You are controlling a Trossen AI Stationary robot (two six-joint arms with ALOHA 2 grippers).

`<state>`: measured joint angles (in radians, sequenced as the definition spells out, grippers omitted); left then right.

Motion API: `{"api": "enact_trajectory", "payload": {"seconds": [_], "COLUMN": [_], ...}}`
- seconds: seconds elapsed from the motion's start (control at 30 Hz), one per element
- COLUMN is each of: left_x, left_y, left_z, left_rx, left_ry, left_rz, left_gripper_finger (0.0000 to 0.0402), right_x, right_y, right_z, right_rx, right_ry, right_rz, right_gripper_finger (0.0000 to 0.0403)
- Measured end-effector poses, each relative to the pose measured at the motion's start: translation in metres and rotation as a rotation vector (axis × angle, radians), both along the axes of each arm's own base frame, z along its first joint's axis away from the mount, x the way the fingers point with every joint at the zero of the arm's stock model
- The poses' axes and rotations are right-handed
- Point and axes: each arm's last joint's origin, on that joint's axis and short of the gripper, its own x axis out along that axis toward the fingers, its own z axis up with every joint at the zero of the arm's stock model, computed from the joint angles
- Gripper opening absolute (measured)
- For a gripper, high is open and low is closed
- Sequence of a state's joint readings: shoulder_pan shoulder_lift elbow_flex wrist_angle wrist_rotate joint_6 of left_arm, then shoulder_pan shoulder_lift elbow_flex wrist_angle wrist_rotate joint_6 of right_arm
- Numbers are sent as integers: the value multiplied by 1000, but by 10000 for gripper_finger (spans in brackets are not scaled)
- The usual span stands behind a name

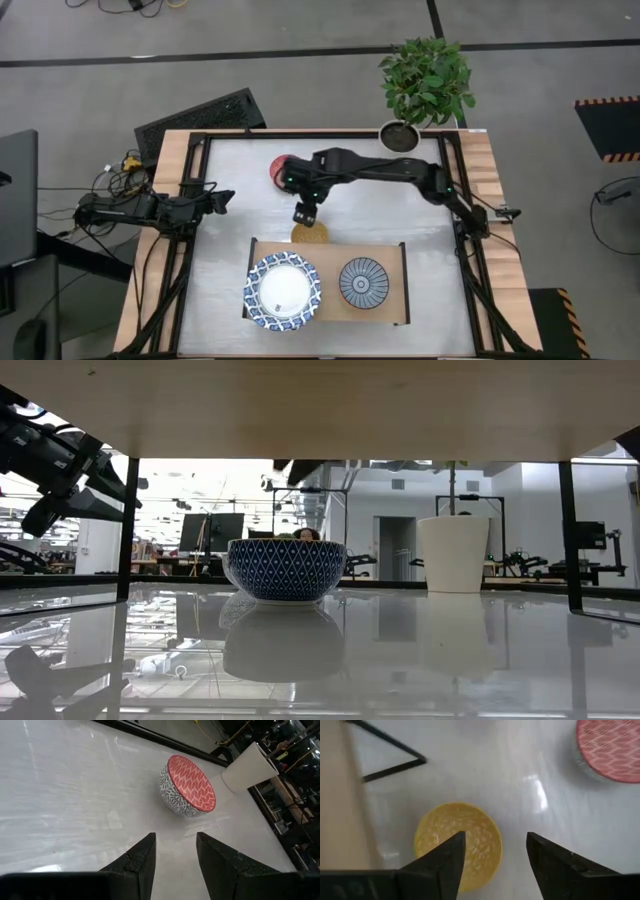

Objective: Place and stack bowls onto a shelf
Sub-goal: Stack the yellow patterned bowl on top of the blue patterned bowl on the shelf

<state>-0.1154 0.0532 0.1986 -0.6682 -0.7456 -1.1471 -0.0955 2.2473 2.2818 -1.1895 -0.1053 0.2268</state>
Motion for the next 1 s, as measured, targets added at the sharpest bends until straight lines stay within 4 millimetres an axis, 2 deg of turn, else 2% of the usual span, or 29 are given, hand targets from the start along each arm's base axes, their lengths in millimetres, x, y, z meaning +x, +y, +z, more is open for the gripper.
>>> {"api": "enact_trajectory", "payload": {"seconds": [0.13, 0.3, 0.37, 0.43, 0.6, 0.87, 1.0], "left_x": [0, 0, 0, -1, -1, -1, -1], "left_y": [0, 0, 0, 1, 1, 2, 2], "left_z": [0, 0, 0, 0, -1, -1, -1], "left_rx": [1, 3, 5, -2, -5, 4, 5], "left_ry": [2, 5, 5, -4, -5, 3, 4], "left_rz": [0, 12, 21, 33, 48, 53, 53], "left_gripper_finger": [128, 128, 128, 128, 128, 128, 128], "right_x": [11, 12, 7, 8, 6, 7, 9], "right_y": [-12, -20, -24, -23, -16, -8, 0], "right_z": [-29, -40, -47, -57, -61, -70, -84], "right_rx": [21, -13, -7, 6, 2, -7, -8], "right_ry": [52, 86, 152, 189, 218, 229, 231], "right_rz": [-53, -4, 34, 74, 161, 184, 199], "right_gripper_finger": [248, 249, 249, 249, 249, 249, 249]}}
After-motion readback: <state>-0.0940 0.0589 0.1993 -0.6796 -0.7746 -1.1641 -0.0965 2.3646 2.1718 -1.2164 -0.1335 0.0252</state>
